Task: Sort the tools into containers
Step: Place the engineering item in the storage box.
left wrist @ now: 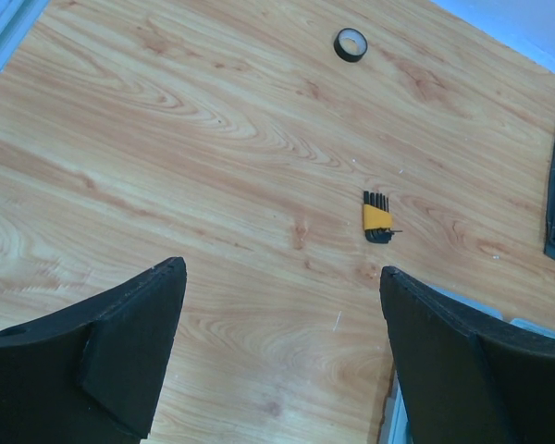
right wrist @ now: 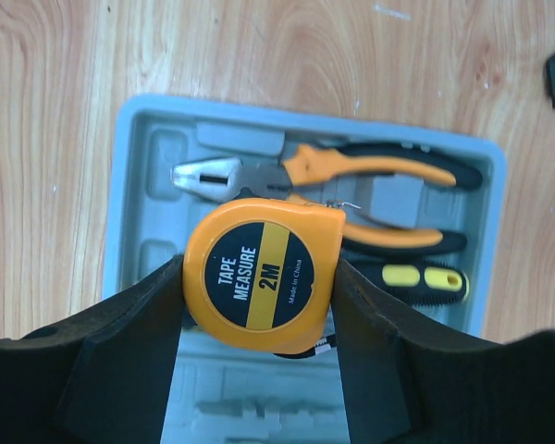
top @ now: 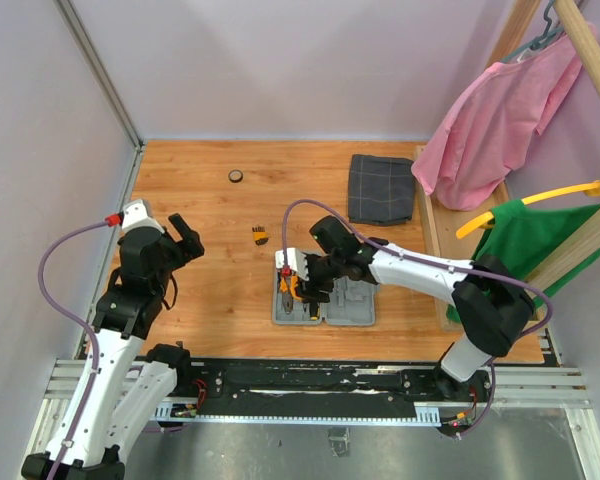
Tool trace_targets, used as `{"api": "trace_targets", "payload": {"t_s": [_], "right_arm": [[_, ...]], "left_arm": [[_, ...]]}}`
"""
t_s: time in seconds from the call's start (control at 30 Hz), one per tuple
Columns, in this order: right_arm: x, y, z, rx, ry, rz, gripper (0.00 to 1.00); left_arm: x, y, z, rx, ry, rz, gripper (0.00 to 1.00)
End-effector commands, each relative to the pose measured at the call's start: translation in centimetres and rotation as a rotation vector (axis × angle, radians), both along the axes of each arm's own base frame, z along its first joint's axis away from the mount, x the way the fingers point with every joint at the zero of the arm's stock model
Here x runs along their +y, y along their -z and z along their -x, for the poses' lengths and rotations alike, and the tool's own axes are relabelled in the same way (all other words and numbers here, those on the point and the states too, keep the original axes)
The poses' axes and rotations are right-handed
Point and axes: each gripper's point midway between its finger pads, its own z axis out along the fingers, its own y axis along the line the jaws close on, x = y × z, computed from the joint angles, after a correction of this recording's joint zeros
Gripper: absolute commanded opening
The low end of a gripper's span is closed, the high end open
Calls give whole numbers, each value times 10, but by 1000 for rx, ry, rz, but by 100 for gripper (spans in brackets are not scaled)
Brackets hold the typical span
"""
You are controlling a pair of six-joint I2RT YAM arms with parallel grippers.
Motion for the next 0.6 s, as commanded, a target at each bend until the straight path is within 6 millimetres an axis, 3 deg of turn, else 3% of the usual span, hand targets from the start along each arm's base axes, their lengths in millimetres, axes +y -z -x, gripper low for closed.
{"api": "trace_targets", "payload": {"t_s": [0.0, 0.33, 0.57], "right_arm": [[-32, 0, 0, -21, 8, 62, 47], [-82, 20, 17, 71, 23, 252, 47], [-104, 25, 21, 98, 48, 328, 50]], "left_arm": [[-2, 0, -5, -12, 22, -5, 90], [-8, 4, -9, 6, 53, -3, 89], [-11, 6, -10, 13, 70, -1, 90]]}}
